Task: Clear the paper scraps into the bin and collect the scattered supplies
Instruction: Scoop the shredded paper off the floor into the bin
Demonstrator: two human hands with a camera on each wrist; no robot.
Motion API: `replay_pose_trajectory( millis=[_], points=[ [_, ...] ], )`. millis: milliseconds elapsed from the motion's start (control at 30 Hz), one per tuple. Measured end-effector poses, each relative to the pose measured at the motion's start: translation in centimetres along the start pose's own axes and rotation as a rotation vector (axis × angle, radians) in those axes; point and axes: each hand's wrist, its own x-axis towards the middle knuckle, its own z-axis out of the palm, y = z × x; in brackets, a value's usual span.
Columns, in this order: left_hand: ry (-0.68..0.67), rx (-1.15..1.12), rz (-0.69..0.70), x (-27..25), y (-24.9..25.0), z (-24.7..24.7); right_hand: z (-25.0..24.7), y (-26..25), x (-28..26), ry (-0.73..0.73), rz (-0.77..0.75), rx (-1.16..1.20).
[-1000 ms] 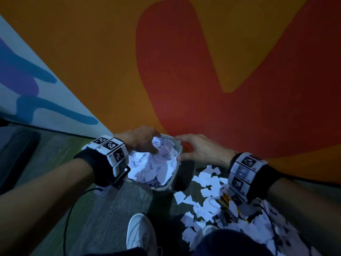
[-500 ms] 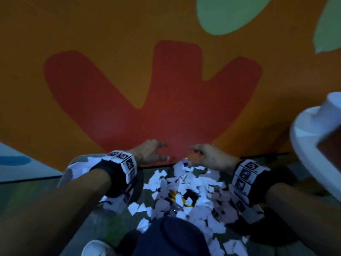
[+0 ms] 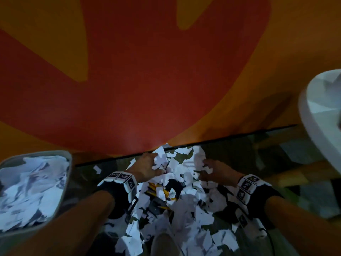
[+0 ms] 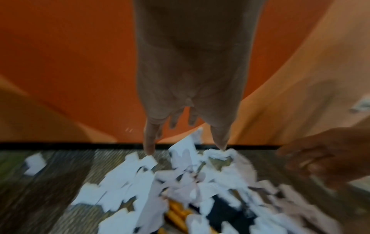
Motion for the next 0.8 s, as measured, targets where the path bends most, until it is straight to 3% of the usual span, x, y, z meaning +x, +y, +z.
replay_pose_trajectory(
  millis=[200,333,467,567,633,800],
  points=[
    [0.085,-0.037,-0.102,5.1,-7.2,1.9,1.8,1.2,6.5,-0.020,0.052,0.061],
    [0.031,-0.077,-0.159,6.8,-9.8,3.1,2.1,1.1,10.0,0.094,-0.022,0.095],
    [0.053,-0.111,-0.240,7.4,-9.4,4.6,3.2,1.6,12.9,0.231,0.005,0.236],
    [0.022,-0.101,-0.317,7.9,-7.8,5.3,4.6,1.0,14.2,0.245,0.132,0.027],
    [-0.022,-0.096,-0.294,8.3,-6.3,6.1,5.7,-0.1,14.2,0.210,0.094,-0.082],
    [-0.065,0.021,-0.109,9.1,-4.1,8.3,8.9,-3.4,12.9,0.096,-0.049,-0.062]
  ],
)
